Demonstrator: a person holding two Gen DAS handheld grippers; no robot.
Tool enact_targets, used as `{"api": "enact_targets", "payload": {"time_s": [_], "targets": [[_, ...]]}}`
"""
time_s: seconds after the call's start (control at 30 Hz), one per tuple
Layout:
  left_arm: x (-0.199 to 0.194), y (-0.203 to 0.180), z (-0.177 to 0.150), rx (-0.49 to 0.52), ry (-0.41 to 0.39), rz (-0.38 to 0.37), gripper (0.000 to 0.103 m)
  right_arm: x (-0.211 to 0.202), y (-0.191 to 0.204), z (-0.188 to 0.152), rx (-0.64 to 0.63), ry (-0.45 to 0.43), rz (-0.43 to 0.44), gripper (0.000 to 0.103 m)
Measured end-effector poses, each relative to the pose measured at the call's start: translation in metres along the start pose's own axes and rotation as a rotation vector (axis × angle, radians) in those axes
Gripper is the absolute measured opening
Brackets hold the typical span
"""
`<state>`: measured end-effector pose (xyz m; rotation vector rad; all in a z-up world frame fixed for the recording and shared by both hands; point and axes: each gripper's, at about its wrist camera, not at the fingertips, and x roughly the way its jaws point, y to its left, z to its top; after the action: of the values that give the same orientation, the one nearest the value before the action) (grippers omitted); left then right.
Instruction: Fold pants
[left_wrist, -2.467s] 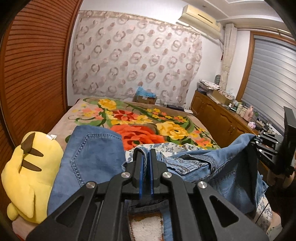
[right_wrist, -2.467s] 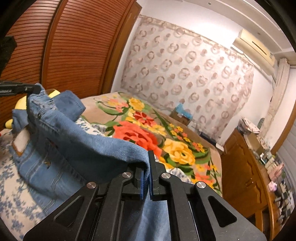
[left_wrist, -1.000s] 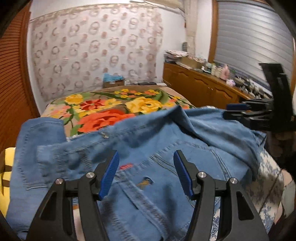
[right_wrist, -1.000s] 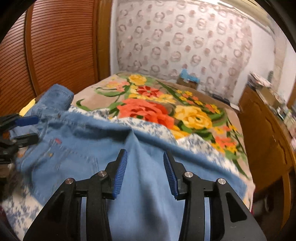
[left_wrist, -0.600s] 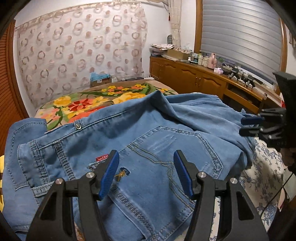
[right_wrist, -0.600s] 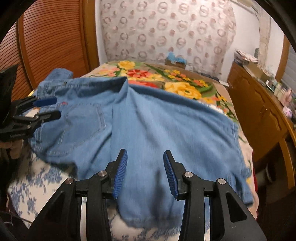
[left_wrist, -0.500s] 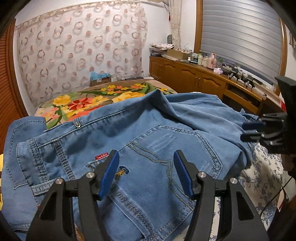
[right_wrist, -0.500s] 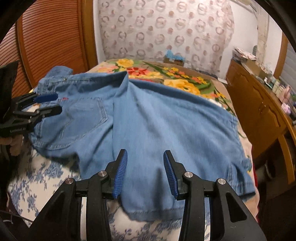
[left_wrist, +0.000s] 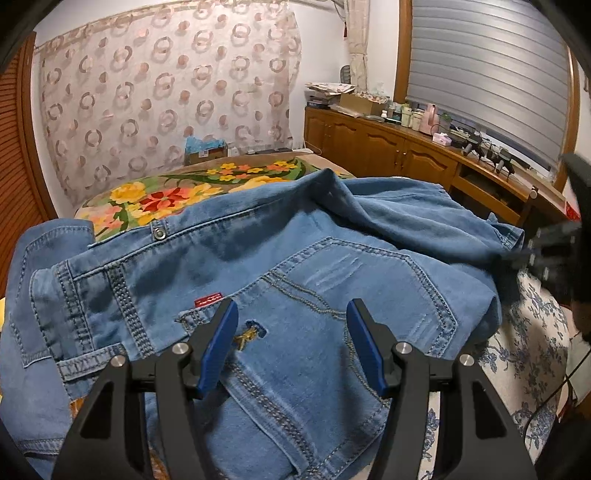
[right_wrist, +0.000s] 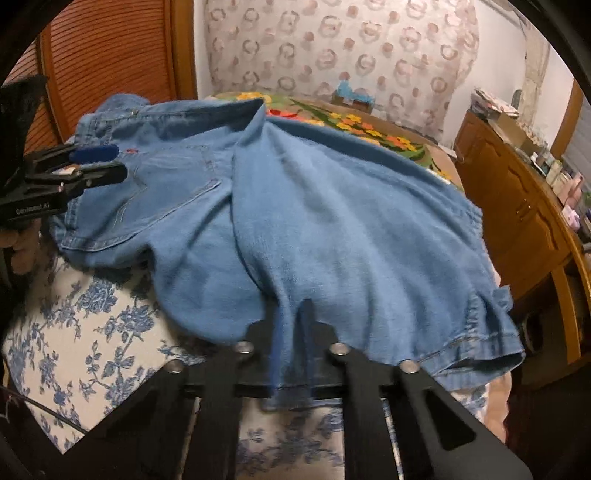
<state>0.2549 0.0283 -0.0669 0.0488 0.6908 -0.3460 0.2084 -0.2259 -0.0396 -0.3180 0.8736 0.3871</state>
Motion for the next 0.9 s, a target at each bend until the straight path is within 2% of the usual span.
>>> {"api": "enact_targets", "payload": {"time_s": [0.2, 0.37, 0.57, 0.73, 0.9], "targets": [[0.001, 0.009, 0.000, -0.019, 0.000, 0.011, 0.060, -0.020, -0.047, 0.039, -0.040, -0.102, -0.175, 0.001], [0.000, 0.017, -0.001, -0.051, -0.015, 0.034, 0.060, -0.015, -0.087, 0.072, -0.051, -0.130, -0.270, 0.000], [0.002, 0.024, -0.002, -0.076, -0.013, 0.040, 0.060, 0.018, -0.116, 0.095, -0.082, -0.083, -0.317, 0.000], [0.003, 0.025, -0.003, -0.073, -0.012, 0.041, 0.060, 0.047, -0.132, 0.101, -0.081, -0.035, -0.326, 0.000], [0.002, 0.024, -0.003, -0.075, -0.012, 0.041, 0.060, 0.066, -0.140, 0.108, -0.083, -0.024, -0.317, 0.000]]}}
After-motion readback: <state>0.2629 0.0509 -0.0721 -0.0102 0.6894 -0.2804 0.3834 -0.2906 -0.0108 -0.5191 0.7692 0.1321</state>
